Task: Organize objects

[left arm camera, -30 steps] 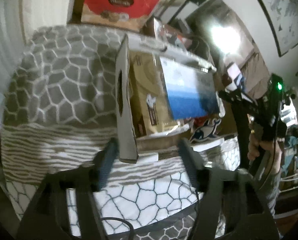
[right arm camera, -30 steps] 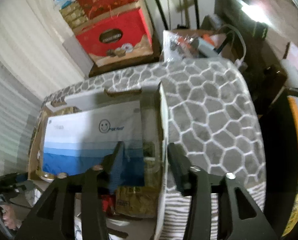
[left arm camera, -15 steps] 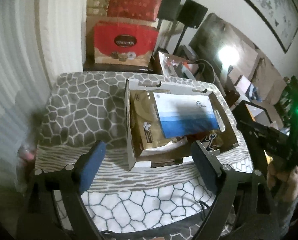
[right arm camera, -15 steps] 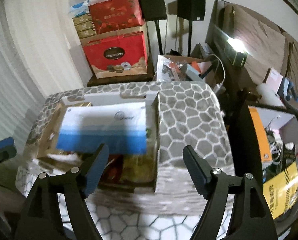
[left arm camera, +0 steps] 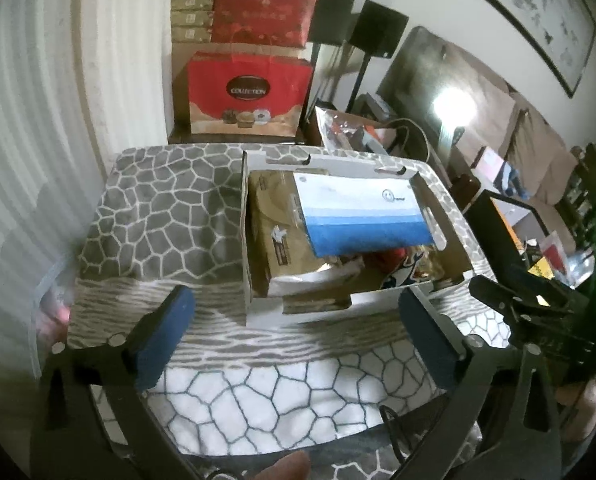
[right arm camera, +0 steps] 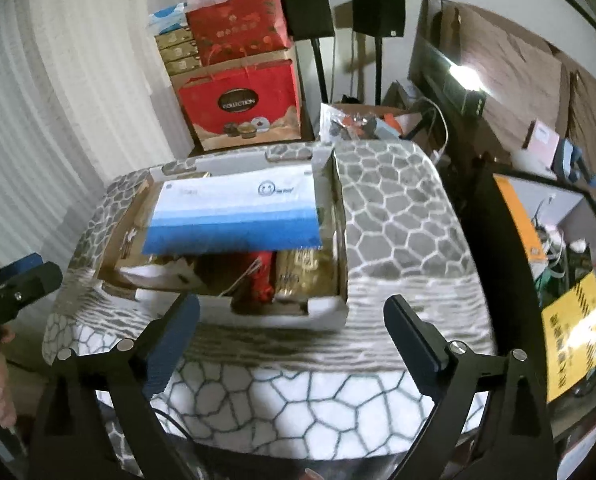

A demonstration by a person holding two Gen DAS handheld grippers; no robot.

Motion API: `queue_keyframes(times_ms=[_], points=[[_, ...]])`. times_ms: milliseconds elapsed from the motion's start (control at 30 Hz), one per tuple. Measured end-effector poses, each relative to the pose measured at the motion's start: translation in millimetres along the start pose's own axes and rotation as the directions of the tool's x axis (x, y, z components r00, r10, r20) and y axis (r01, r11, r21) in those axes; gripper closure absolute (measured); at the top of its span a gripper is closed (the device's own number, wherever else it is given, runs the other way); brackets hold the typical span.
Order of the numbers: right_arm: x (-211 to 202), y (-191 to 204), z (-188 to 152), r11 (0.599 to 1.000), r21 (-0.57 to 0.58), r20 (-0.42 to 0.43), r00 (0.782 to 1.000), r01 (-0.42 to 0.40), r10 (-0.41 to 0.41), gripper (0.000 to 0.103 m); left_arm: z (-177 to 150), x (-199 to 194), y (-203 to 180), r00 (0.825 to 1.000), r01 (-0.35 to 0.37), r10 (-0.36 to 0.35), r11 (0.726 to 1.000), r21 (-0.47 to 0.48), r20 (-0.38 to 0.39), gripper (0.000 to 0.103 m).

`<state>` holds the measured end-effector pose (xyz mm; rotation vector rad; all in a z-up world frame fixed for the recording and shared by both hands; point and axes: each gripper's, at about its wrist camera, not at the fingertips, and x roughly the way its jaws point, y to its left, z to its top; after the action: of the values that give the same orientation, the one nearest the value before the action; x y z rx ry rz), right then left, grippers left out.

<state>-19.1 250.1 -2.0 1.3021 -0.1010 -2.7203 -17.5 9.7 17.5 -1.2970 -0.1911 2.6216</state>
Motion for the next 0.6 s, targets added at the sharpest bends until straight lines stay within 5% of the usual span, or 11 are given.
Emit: queue_keyframes(times_ms=[200,600], points=[[-11,7,-11,0.999,0.0,0.042,0.998,0.053,-0.053,0.001,-9,1,-2,0.997,-0.072,0.072,0.997,0.015,0.01,0.0],[-21,11,-22,0.995,-0.009,0.063,0.993,0.097,-0.096,0.001,-23,1,-5,0.996,-0.084,0.084,0.996,0.002,-0.013,0.0]])
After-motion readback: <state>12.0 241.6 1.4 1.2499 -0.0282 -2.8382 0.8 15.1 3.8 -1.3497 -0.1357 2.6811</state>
